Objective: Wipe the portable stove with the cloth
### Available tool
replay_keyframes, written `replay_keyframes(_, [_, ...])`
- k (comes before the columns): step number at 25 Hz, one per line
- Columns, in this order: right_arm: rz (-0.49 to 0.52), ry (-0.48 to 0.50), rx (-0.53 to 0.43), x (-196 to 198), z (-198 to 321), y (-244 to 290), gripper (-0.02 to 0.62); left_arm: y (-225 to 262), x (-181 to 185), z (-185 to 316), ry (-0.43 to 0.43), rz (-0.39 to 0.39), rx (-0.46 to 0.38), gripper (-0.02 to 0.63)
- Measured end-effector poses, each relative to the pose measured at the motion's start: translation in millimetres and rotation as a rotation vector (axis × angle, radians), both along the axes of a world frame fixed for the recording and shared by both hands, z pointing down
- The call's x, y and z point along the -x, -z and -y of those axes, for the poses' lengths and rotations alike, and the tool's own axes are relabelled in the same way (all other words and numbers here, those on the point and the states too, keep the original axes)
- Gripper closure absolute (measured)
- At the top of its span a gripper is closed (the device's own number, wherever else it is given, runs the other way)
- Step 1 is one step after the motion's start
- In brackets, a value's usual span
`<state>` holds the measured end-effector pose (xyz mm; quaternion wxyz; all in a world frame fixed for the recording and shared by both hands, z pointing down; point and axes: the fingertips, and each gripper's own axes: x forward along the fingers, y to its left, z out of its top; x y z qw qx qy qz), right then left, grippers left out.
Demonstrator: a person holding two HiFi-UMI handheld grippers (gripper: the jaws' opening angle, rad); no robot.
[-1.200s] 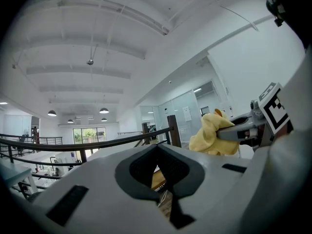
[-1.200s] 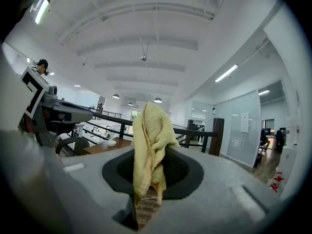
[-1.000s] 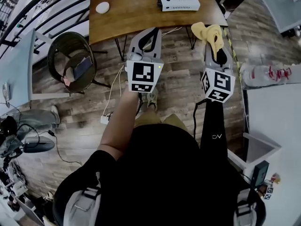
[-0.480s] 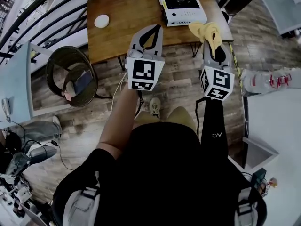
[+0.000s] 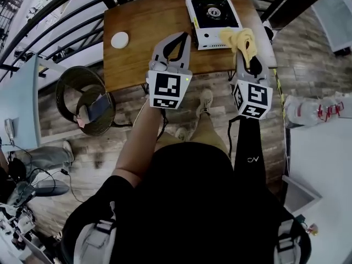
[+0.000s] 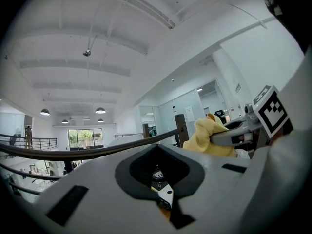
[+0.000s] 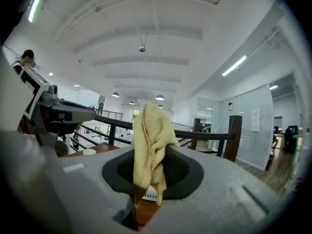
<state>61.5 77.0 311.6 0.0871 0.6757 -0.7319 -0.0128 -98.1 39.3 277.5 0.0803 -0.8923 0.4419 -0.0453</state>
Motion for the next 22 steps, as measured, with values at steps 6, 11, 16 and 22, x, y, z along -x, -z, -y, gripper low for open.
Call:
replay_keyframes(6, [0.022,0.074,-0.012,-29,86,-4,0.515,-4,-31,76,0.043,0.028,-0.014,0.600])
replay_keyframes(11, [0.021,0.136,-0.015,-51,164,6,0.514,-1,-54,141,0.090,0.016,0.000,0.601])
replay_keyframes(16, [0.020,0.204,0.013,-67,237,-4,0.515,-12,-71,200,0.149,0.008,0.025,0.600])
replay_keyframes(22, [0.024,0.286,0.046,-79,309,-21,0.515,-27,-88,264,0.196,0.019,0.050,0.600])
